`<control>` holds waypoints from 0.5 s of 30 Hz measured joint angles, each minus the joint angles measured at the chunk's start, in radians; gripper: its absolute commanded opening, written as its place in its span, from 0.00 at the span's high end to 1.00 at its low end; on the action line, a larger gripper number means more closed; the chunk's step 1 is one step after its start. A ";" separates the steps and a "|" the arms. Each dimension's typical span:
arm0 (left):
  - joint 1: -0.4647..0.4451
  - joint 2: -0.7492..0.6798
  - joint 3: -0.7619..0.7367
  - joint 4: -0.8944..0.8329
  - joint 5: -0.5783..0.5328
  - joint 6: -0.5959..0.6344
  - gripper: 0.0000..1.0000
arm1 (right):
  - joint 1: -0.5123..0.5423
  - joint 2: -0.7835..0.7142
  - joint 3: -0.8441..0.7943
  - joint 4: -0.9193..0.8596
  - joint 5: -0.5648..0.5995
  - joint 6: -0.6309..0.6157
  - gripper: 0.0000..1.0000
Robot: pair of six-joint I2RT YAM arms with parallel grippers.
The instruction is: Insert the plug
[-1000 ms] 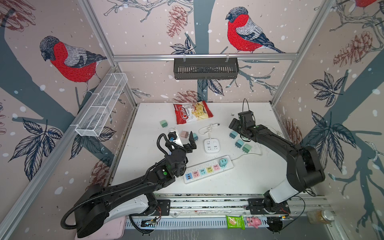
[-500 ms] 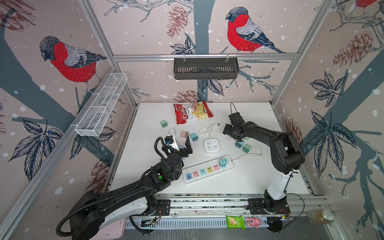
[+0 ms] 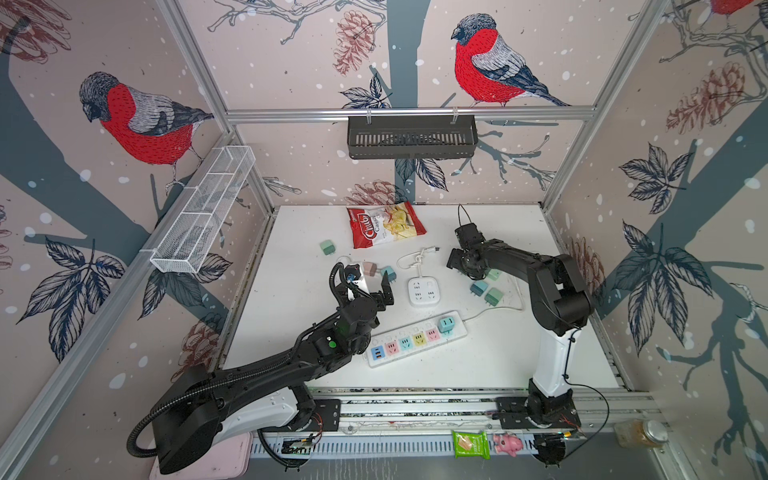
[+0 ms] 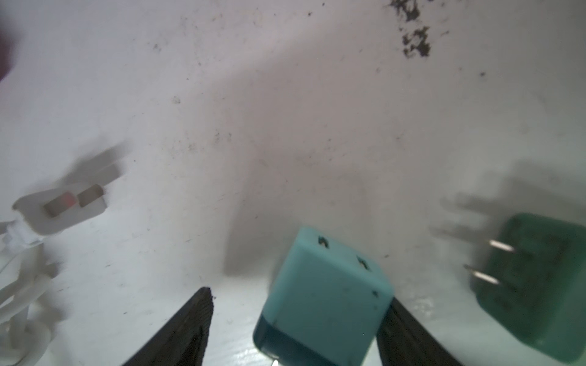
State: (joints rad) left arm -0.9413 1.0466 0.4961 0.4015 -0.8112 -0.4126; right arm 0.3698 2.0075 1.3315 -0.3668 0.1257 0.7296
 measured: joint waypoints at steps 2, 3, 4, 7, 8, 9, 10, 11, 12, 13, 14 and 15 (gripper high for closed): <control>0.000 -0.003 0.000 -0.001 0.003 0.000 0.02 | 0.000 0.014 0.014 -0.001 0.011 -0.004 0.28; 0.000 -0.006 0.000 -0.001 0.003 0.000 0.02 | 0.001 0.019 0.019 -0.001 0.018 -0.004 0.30; 0.000 -0.009 0.000 -0.001 0.004 -0.001 0.02 | 0.001 0.023 0.025 -0.001 0.023 -0.005 0.32; 0.000 -0.012 0.000 -0.001 0.006 -0.002 0.02 | 0.006 0.031 0.032 -0.002 0.037 -0.021 0.37; 0.000 -0.013 0.000 -0.001 0.006 -0.002 0.02 | 0.009 0.032 0.034 -0.003 0.042 -0.022 0.39; 0.000 -0.013 0.000 -0.001 0.006 -0.002 0.02 | 0.012 0.034 0.036 -0.004 0.044 -0.022 0.41; 0.000 -0.013 0.000 -0.002 0.005 -0.005 0.02 | 0.016 0.036 0.039 -0.006 0.045 -0.022 0.44; 0.000 -0.012 0.000 -0.004 0.000 -0.009 0.03 | 0.019 0.038 0.042 -0.008 0.045 -0.023 0.46; 0.000 -0.010 0.004 -0.015 -0.005 -0.015 0.02 | 0.022 0.040 0.045 -0.010 0.047 -0.023 0.48; 0.000 -0.006 0.012 -0.032 -0.013 -0.024 0.02 | 0.024 0.042 0.047 -0.015 0.048 -0.024 0.51; 0.000 0.001 0.027 -0.057 -0.025 -0.032 0.02 | 0.026 0.043 0.049 -0.018 0.049 -0.025 0.52; 0.000 0.008 0.043 -0.076 -0.032 -0.038 0.02 | 0.027 0.043 0.050 -0.021 0.051 -0.025 0.54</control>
State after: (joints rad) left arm -0.9413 1.0550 0.5388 0.3260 -0.8429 -0.4503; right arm 0.3973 2.0506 1.3815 -0.3874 0.1764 0.7048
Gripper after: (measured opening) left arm 0.976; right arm 0.485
